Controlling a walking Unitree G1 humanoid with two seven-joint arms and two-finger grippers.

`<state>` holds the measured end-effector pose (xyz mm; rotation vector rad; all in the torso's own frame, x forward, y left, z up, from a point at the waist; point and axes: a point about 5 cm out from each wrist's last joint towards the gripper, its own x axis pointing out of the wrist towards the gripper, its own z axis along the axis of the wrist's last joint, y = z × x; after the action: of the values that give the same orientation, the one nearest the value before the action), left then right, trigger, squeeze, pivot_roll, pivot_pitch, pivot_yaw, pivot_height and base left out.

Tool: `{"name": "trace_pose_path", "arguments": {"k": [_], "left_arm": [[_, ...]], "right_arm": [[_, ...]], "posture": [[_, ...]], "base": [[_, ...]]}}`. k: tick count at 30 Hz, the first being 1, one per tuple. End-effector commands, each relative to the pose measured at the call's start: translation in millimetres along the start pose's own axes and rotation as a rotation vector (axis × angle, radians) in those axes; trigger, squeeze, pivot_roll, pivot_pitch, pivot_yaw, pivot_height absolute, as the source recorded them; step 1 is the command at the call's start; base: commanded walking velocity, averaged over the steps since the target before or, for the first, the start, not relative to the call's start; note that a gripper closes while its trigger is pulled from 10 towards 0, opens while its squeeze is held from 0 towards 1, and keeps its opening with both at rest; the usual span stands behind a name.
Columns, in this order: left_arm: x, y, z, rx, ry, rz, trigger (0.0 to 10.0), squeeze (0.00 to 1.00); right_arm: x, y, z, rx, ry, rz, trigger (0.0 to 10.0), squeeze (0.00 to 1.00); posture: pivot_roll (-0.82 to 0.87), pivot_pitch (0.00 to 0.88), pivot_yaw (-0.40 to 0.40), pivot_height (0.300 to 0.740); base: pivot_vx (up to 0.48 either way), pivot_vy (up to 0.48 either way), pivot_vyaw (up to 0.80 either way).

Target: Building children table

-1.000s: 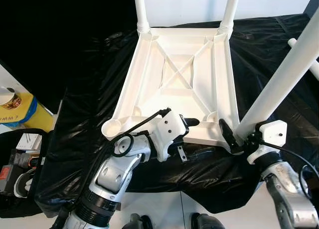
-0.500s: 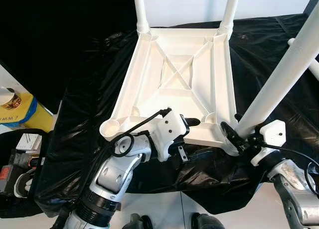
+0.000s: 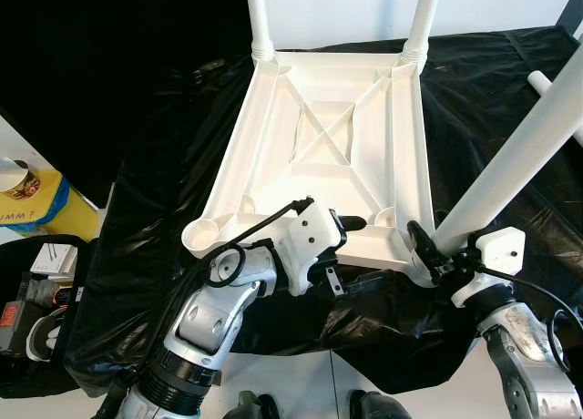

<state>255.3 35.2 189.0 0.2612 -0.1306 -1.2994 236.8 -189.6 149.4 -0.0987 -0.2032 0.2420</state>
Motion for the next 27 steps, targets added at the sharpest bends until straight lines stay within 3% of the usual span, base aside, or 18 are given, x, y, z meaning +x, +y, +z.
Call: {"name": "trace_pose_path", "arguments": {"k": [1,3,7,12,27], "left_arm": [[0.9,-0.9,0,-0.001,0.008,0.021,10.0,0.00],[0.9,-1.5,-1,-0.001,0.007,0.021,10.0,0.00],[1.0,-1.6,-1,-0.001,0.007,0.022,10.0,0.00],[1.9,-2.1,-1,-0.001,0.005,0.027,10.0,0.00],[4.6,-3.0,1,0.005,0.001,0.015,10.0,0.00]], "right_arm": [[-5.6,3.1,-22,0.029,0.125,-0.062,10.0,0.00],[-3.9,4.6,-26,0.034,0.143,-0.194,10.0,0.00],[-3.5,5.5,-27,0.025,0.153,-0.260,10.0,0.00],[-6.2,7.7,-34,0.067,0.195,-0.565,10.0,0.00],[-5.3,13.8,-29,0.063,0.166,-0.594,10.0,0.00]], "posture": [[-0.16,0.165,0.073,0.740],[-0.16,0.163,0.070,0.740],[-0.16,0.160,0.065,0.740],[-0.15,0.153,0.058,0.740],[-0.18,0.145,0.057,0.740]], "base": [[0.000,0.000,0.00],[0.000,0.000,0.00],[0.000,0.000,0.00],[0.000,0.000,0.00],[0.000,0.000,0.00]]}}
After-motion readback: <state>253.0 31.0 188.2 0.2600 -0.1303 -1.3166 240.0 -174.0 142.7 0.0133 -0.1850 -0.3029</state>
